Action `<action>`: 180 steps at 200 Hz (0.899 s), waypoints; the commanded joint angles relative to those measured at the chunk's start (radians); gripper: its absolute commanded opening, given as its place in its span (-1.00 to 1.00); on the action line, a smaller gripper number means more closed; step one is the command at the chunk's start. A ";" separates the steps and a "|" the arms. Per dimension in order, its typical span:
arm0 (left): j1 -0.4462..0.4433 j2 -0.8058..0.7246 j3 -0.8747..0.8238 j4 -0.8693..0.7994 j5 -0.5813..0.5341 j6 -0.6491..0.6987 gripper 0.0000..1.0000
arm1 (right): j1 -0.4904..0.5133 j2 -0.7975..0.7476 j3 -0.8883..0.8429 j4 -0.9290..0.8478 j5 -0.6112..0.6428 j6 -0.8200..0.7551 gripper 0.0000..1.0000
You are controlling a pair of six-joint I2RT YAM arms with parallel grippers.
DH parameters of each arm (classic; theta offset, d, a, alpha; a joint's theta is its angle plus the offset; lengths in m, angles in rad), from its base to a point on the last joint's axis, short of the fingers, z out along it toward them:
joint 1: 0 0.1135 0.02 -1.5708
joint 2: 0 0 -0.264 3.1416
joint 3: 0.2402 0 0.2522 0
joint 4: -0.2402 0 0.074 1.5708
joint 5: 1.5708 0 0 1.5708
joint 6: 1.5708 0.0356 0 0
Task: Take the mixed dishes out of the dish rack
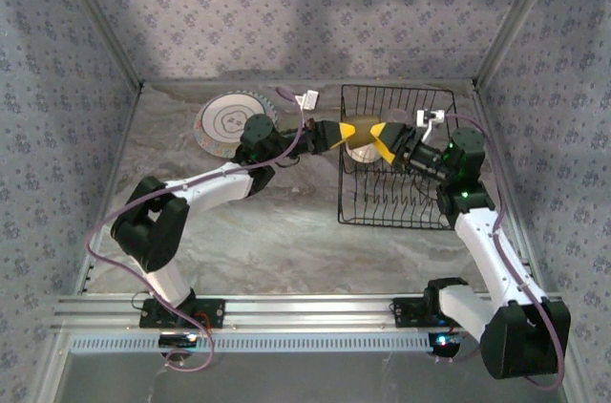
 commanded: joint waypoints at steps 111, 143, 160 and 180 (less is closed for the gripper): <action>0.033 -0.252 0.354 -1.466 -0.394 0.848 -1.00 | 0.072 -0.272 0.197 -0.748 0.419 -0.653 0.99; 0.054 -0.217 0.452 -1.785 -0.641 0.989 -1.00 | 0.123 -0.320 0.163 -0.755 0.508 -0.712 0.99; 0.075 -0.188 0.468 -1.862 -0.720 1.026 -1.00 | 0.145 -0.354 0.133 -0.720 0.535 -0.723 0.99; 0.103 -0.144 0.476 -1.908 -0.774 1.052 -1.00 | 0.164 -0.366 0.113 -0.692 0.522 -0.736 0.99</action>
